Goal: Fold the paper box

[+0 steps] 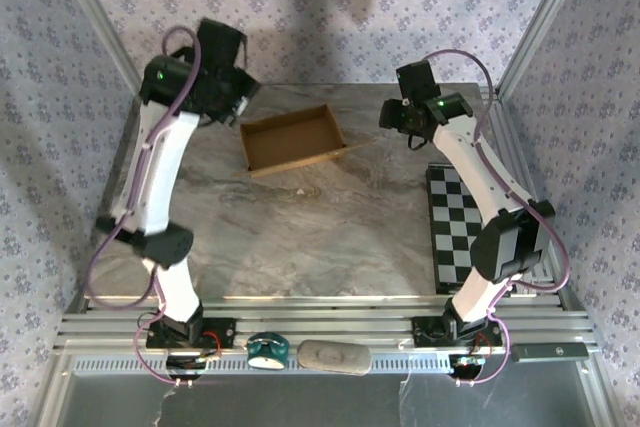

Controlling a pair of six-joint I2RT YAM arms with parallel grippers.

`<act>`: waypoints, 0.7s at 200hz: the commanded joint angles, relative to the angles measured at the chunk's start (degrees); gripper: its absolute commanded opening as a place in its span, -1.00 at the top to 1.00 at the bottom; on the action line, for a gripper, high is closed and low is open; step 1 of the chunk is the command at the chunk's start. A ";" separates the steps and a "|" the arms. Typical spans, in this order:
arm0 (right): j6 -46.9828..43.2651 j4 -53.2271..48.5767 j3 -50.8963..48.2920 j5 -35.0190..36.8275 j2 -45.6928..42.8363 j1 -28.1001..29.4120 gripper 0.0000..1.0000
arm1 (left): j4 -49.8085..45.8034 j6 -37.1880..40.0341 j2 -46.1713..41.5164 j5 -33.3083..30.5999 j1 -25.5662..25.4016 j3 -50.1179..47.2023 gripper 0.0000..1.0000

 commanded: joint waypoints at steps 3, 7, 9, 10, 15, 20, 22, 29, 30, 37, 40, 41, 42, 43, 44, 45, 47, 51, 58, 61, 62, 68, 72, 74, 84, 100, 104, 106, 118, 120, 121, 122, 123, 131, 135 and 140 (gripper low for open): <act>-0.09 0.57 -0.82 1.27 -2.00 -0.29 -0.32 | 9.91 -30.89 -11.64 4.26 -6.71 -20.89 -0.04; -0.22 0.56 -0.89 1.15 -2.08 -0.29 -0.32 | 13.81 -34.43 -13.49 4.48 -8.36 -25.12 -0.04; -0.24 0.51 -0.90 1.10 -2.14 -0.29 -0.32 | 15.26 -36.31 -14.10 4.65 -9.09 -27.71 -0.04; -0.24 0.45 -0.90 1.08 -2.12 -0.28 -0.32 | 15.86 -37.16 -14.35 4.78 -9.42 -28.62 -0.04; -0.26 0.44 -0.98 1.02 -2.32 -0.28 -0.32 | 18.35 -41.08 -15.12 5.68 -11.07 -31.76 -0.04; -0.47 0.51 -1.13 0.94 -2.63 -0.21 -0.32 | 20.19 -44.28 -15.27 6.65 -12.51 -33.62 -0.05; -0.50 0.56 -1.16 0.85 -2.71 -0.24 -0.32 | 20.70 -45.10 -15.25 6.86 -12.94 -34.18 -0.06; -0.77 0.66 -1.33 0.64 -3.12 -0.21 -0.32 | 22.11 -46.93 -14.83 6.25 -14.60 -35.12 -0.09; -0.90 0.66 -1.34 0.63 -3.14 -0.16 -0.32 | 22.19 -47.04 -14.76 6.06 -14.81 -35.19 -0.10; -1.14 0.72 -1.55 0.42 -3.64 -0.22 -0.32 | 22.59 -49.25 -14.39 4.24 -16.28 -35.78 -0.15; -1.21 0.68 -1.66 0.38 -3.87 -0.18 -0.32 | 23.20 -50.24 -14.28 3.45 -16.77 -36.27 -0.17; -1.30 0.67 -1.72 0.32 -3.95 -0.19 -0.32 | 23.53 -50.54 -14.31 3.12 -17.04 -36.47 -0.17; -1.30 0.71 -1.80 0.34 -4.03 -0.19 -0.32 | 23.91 -50.83 -14.32 2.83 -17.22 -36.74 -0.18; -1.30 0.69 -1.83 0.30 -4.12 -0.24 -0.32 | 24.37 -51.14 -14.37 2.51 -17.44 -37.00 -0.19; -1.35 0.68 -1.85 0.28 -4.21 -0.22 -0.32 | 24.86 -51.43 -14.39 2.34 -17.59 -37.27 -0.19; -1.32 0.72 -1.95 0.27 -4.29 -0.21 -0.32 | 25.37 -51.71 -14.36 2.09 -17.71 -37.62 -0.19; -1.37 0.81 -2.06 0.22 -4.54 -0.20 -0.32 | 25.93 -52.18 -14.43 1.61 -18.07 -38.26 -0.21; -1.32 0.85 -2.39 0.10 -4.86 -0.20 -0.32 | 28.80 -53.18 -14.45 0.96 -18.35 -39.65 -0.22; -1.23 1.00 -3.10 -0.14 -5.63 -0.20 -0.32 | 31.69 -54.84 -14.09 0.25 -18.59 -41.48 -0.23; -1.22 1.04 -3.43 -0.26 -5.97 -0.24 -0.32 | 32.71 -55.22 -13.77 0.01 -18.55 -41.78 -0.23; -1.22 1.07 -3.57 -0.26 -6.05 -0.22 -0.32 | 32.99 -55.32 -13.61 -0.13 -18.54 -41.81 -0.23; -1.02 1.17 -4.30 -0.63 -6.82 -0.11 -0.32 | 33.82 -55.57 -12.77 -0.88 -18.55 -41.74 -0.23; -0.84 1.27 -4.73 -0.78 -7.31 -0.02 -0.32 | 33.73 -55.74 -12.11 -1.11 -18.54 -41.25 -0.24; -0.79 1.28 -5.00 -0.79 -7.53 -0.02 -0.32 | 33.64 -55.83 -11.86 -1.25 -18.54 -41.01 -0.24; -0.68 1.28 -6.10 -0.90 -8.63 0.52 -0.32 | 32.74 -55.81 -9.91 -1.20 -18.49 -39.60 -0.24; -0.90 1.09 -7.20 -0.38 -10.04 1.34 -0.32 | 31.88 -57.02 -8.47 -1.68 -18.52 -39.29 -0.27; -0.97 1.09 -7.42 -0.31 -10.30 1.58 -0.32 | 32.16 -57.26 -8.27 -1.88 -18.50 -39.73 -0.27; -1.04 1.04 -7.52 -0.21 -10.45 1.61 -0.32 | 32.19 -57.61 -8.20 -1.93 -18.42 -39.91 -0.27; -1.39 0.94 -7.75 0.02 -10.93 2.16 -0.32 | 33.74 -58.76 -8.18 -3.63 -18.15 -41.66 -0.29; -1.39 0.93 -7.76 0.05 -11.01 2.30 -0.32 | 33.88 -58.80 -8.11 -3.88 -18.11 -41.82 -0.29; -1.39 0.93 -7.76 0.07 -11.03 2.37 -0.32 | 33.92 -58.78 -8.10 -3.97 -18.02 -41.92 -0.29; -1.39 0.93 -7.76 0.03 -11.00 2.41 -0.32 | 33.90 -58.77 -8.01 -4.01 -17.93 -41.97 -0.29; -1.43 0.93 -7.76 0.02 -11.03 2.42 -0.32 | 33.89 -58.76 -7.96 -4.08 -17.84 -41.99 -0.29; -1.48 0.82 -7.76 0.01 -11.18 2.74 -0.32 | 33.53 -58.70 -7.18 -4.01 -17.22 -41.92 -0.30; -1.50 0.68 -7.80 0.00 -11.23 2.91 -0.32 | 33.61 -58.64 -6.87 -4.02 -17.08 -41.93 -0.30; -1.52 0.74 -7.84 -0.04 -11.35 3.11 -0.32 | 33.53 -58.57 -6.34 -4.01 -16.91 -41.93 -0.30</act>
